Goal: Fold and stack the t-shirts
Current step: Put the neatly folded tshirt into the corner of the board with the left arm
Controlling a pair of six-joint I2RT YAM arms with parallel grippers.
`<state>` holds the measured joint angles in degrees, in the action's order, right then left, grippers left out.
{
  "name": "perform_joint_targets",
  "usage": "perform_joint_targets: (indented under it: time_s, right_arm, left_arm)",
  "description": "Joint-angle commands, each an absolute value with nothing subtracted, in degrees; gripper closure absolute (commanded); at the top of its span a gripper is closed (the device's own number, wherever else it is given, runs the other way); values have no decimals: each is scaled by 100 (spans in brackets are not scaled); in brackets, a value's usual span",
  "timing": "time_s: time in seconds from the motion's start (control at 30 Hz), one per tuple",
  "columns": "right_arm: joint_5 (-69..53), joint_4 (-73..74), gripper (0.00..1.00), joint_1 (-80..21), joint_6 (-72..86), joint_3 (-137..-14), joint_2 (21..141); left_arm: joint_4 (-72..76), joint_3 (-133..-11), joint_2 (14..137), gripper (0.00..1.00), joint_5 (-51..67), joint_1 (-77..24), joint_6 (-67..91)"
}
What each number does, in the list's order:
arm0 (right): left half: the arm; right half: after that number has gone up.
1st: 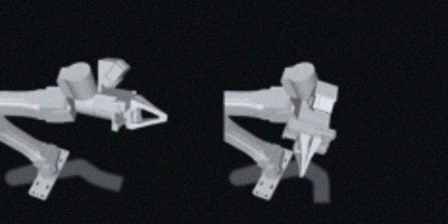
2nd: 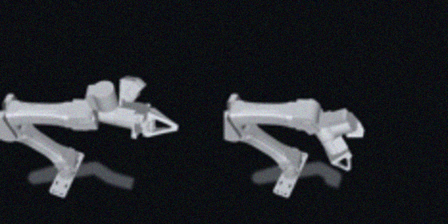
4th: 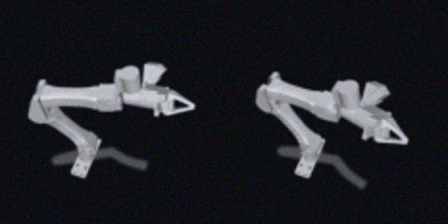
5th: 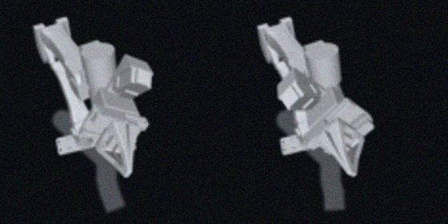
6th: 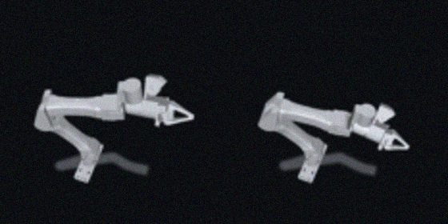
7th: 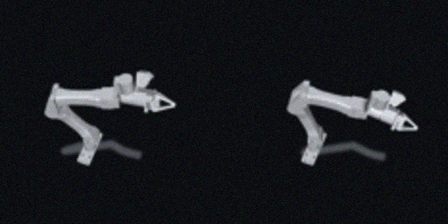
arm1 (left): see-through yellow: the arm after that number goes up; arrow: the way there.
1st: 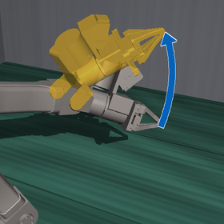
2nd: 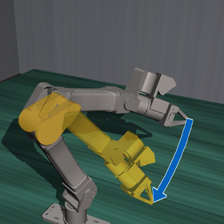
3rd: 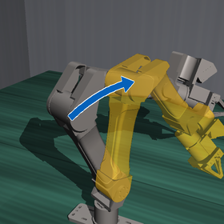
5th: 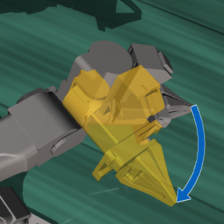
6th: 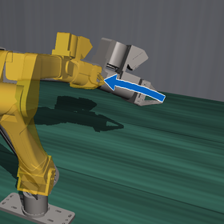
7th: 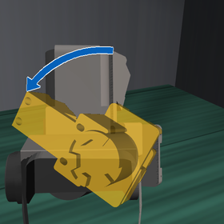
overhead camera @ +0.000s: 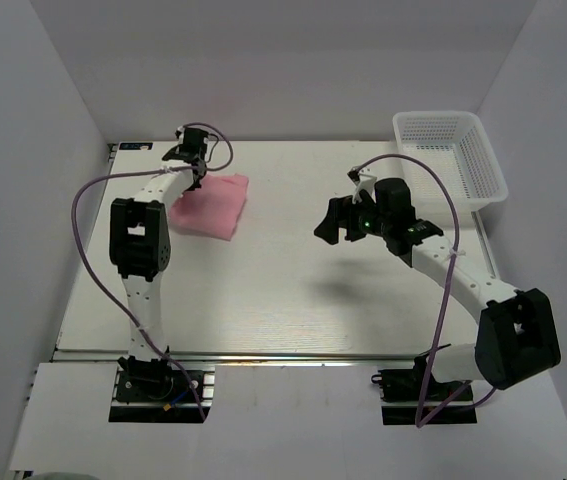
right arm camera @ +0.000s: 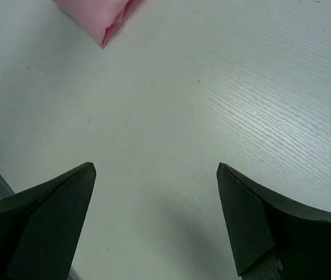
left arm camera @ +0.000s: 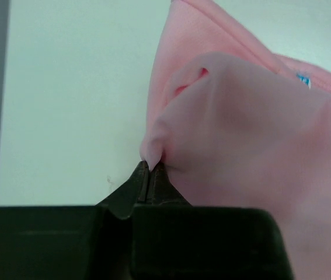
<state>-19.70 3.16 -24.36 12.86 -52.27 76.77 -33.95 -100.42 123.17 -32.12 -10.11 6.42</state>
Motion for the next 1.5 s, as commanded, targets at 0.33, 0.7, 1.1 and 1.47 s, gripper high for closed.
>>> perform_joint_targets:
  time_s: [0.33, 0.7, 1.1, 1.47]
  right_arm:
    - [-1722, 343, 10, -2294, 1125, -6275, 8420]
    - [-1766, 413, 10, -2189, 1151, -6354, 8552]
    - [-1810, 448, 10, -2162, 1187, -6319, 8499]
    - [-1916, 212, 10, -2162, 1335, -5933, 8113]
  left_arm:
    - [-3684, -13650, 13958, 100, -2673, 298, -140]
    - [-2884, -13755, 13949, 100, -1424, 1081, -35]
    - [-2751, -13368, 13772, 0, -1415, 1195, 141]
    - [-2785, -12841, 13009, 0, -907, 1003, 254]
